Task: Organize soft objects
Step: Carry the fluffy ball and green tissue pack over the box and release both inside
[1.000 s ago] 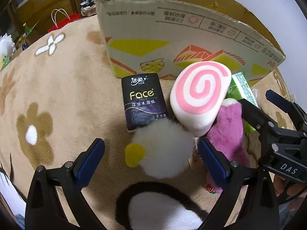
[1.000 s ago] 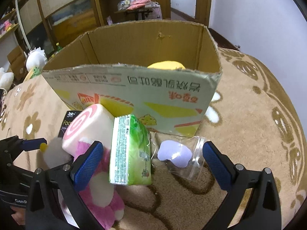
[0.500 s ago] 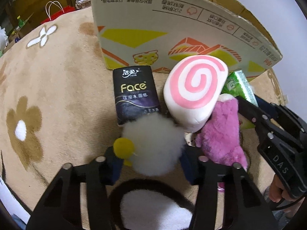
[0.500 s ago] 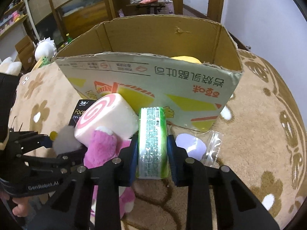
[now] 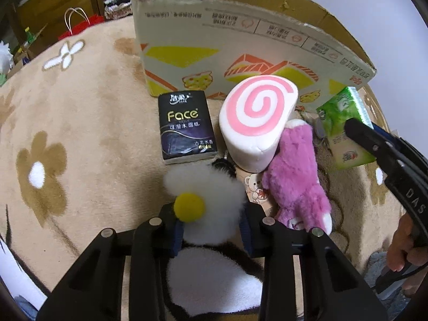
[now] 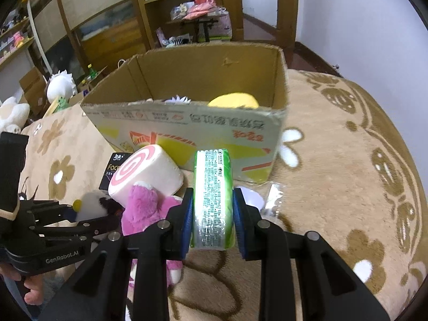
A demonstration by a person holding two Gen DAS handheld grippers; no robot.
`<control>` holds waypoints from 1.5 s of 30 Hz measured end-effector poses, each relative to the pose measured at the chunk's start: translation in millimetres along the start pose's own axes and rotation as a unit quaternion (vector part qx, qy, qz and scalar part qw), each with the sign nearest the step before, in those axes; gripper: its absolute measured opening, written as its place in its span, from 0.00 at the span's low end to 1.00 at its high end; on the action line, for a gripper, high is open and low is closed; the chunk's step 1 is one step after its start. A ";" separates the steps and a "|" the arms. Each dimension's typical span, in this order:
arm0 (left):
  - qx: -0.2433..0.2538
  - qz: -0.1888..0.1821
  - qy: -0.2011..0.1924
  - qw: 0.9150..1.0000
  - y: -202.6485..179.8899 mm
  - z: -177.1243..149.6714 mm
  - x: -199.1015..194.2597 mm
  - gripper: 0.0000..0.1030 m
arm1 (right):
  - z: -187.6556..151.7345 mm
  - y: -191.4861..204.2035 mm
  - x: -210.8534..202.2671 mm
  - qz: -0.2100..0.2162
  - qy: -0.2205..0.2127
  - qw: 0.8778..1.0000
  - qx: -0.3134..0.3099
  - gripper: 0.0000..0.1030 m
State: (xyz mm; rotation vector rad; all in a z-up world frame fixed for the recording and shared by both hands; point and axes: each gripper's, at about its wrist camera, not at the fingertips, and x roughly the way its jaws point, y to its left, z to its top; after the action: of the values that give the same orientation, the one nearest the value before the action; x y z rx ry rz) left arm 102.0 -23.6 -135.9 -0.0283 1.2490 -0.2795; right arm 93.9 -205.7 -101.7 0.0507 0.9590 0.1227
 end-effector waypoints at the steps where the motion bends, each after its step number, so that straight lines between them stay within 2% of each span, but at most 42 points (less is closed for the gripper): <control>1: 0.002 0.003 -0.004 1.000 -2.3 -2.8 -3.7 0.32 | -0.1 -1.5 -5.1 0.000 -0.006 1.000 0.001 0.28; 5: 0.003 0.010 -0.033 0.999 -6.0 -8.3 -22.2 0.32 | 0.1 -0.4 -22.6 0.003 -0.033 0.999 -0.003 0.28; 12: 0.006 0.030 -0.107 0.994 -1.9 -10.4 -54.5 0.32 | 2.4 4.0 -54.8 0.003 -0.077 0.997 -0.014 0.28; 21: 0.021 0.040 -0.193 0.980 -14.3 -8.4 -99.4 0.32 | 8.5 -4.4 -75.2 0.039 -0.104 0.994 0.006 0.28; 27: 0.028 0.041 -0.227 0.973 -15.0 -3.5 -111.1 0.32 | 13.5 -9.0 -80.4 0.066 -0.113 0.991 0.017 0.28; 40: 0.064 0.035 -0.308 0.949 -21.9 35.4 -135.3 0.32 | 30.0 -11.9 -99.6 0.041 -0.178 0.983 0.012 0.28; 45: 0.069 0.041 -0.316 0.945 -22.9 58.8 -130.6 0.32 | 44.8 -14.7 -95.4 0.041 -0.197 0.979 0.015 0.28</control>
State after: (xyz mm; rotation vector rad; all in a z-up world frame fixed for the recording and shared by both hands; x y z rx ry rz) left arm 115.2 -24.1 8.5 0.0521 0.5883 -0.2565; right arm 77.6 -231.8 0.2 0.1381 0.5628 0.1670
